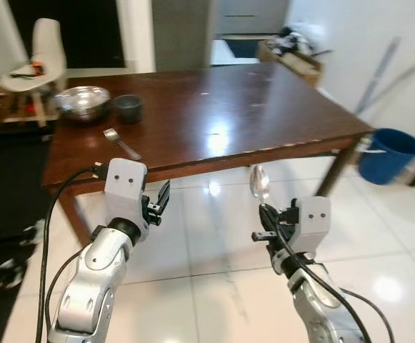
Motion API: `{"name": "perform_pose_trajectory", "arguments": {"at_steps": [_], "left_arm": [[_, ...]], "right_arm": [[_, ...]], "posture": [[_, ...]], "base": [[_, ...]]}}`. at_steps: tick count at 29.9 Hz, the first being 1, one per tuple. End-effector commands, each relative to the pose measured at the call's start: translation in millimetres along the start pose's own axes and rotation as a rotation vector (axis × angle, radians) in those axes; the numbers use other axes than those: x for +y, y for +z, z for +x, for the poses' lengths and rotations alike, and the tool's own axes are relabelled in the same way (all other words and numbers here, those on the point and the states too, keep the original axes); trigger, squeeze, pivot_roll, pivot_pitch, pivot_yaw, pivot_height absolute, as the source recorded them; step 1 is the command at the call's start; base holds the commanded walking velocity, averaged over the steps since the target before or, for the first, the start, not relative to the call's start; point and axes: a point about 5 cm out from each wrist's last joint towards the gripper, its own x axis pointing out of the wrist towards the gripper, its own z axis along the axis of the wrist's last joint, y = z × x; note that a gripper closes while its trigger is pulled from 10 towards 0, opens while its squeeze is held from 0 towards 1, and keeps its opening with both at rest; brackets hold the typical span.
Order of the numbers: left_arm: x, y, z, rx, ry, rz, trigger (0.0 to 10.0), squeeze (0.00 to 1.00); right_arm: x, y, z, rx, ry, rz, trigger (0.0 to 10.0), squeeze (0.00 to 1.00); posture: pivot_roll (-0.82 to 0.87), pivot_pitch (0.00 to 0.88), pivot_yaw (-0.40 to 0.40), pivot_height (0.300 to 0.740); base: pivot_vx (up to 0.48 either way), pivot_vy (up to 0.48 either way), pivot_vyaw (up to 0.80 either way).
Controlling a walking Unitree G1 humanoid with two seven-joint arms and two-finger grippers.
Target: Setting the table
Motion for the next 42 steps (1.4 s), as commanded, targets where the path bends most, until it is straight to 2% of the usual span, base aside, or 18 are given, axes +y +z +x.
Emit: {"name": "perform_pose_trajectory", "arguments": {"at_steps": [1, 42], "left_arm": [[0.0, -3.2, 0.3, 0.016, 0.002, 0.0, 10.0, 0.0], [-1.4, -3.4, 0.4, 0.012, 0.002, -0.038, 10.0, 0.0]], "right_arm": [[0.6, -0.8, 0.6, 0.005, 0.0, 0.011, 10.0, 0.0], [3.5, -0.4, 1.1, 0.004, 0.006, 0.015, 10.0, 0.0]], "posture": [[-0.01, 0.0, 0.047, 0.74], [-0.01, 0.0, 0.049, 0.74]], "base": [[0.0, 0.0, -0.8], [0.0, 0.0, -0.8]]}}
